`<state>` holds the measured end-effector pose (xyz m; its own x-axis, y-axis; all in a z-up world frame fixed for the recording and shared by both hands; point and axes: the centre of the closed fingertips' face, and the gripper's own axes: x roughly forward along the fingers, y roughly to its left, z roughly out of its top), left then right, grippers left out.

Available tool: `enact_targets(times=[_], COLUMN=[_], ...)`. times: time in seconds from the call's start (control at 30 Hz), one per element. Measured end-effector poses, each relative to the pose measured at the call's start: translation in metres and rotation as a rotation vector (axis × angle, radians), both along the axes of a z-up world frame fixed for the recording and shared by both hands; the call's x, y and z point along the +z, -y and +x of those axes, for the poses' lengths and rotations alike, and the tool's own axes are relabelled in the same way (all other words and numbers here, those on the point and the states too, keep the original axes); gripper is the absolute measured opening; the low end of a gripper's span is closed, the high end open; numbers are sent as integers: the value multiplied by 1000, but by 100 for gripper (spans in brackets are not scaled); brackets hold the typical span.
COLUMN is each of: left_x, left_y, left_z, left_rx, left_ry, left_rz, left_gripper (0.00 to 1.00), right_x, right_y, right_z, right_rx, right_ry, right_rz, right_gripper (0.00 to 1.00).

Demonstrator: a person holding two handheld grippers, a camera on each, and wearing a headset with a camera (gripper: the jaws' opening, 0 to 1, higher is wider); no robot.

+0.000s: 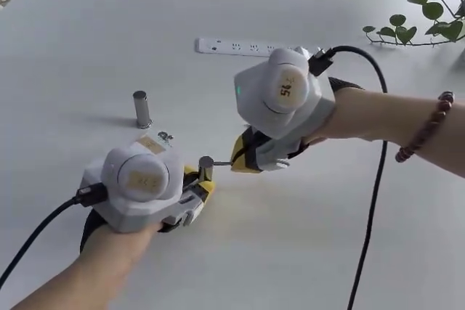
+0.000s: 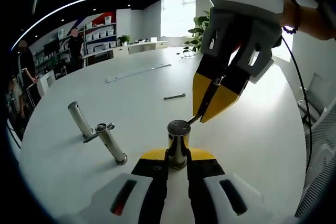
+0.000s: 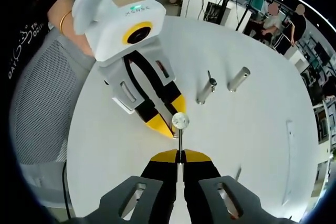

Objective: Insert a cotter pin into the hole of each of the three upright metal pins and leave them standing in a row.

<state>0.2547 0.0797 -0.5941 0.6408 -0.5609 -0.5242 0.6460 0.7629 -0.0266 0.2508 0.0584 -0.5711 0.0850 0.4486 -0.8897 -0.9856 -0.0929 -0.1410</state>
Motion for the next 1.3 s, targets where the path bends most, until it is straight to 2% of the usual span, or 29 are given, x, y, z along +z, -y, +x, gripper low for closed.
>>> enact_targets(times=[0.8, 0.9, 1.0, 1.3], left_x=[-1, -1, -1, -1], left_y=[0, 0, 0, 1], left_z=[0, 1, 1, 1], left_rx=[4, 5, 7, 9], left_ry=[-6, -6, -6, -7], left_rz=[0, 0, 0, -1], left_gripper=[11, 11, 11, 11], right_x=[2, 5, 9, 10], right_y=[-21, -20, -18, -3], right_z=[-4, -2, -1, -3], right_rx=[-53, -71, -100, -122], right_ry=[-35, -30, -53, -57], right_rz=[62, 77, 105, 94], right_gripper=[0, 2, 5, 3])
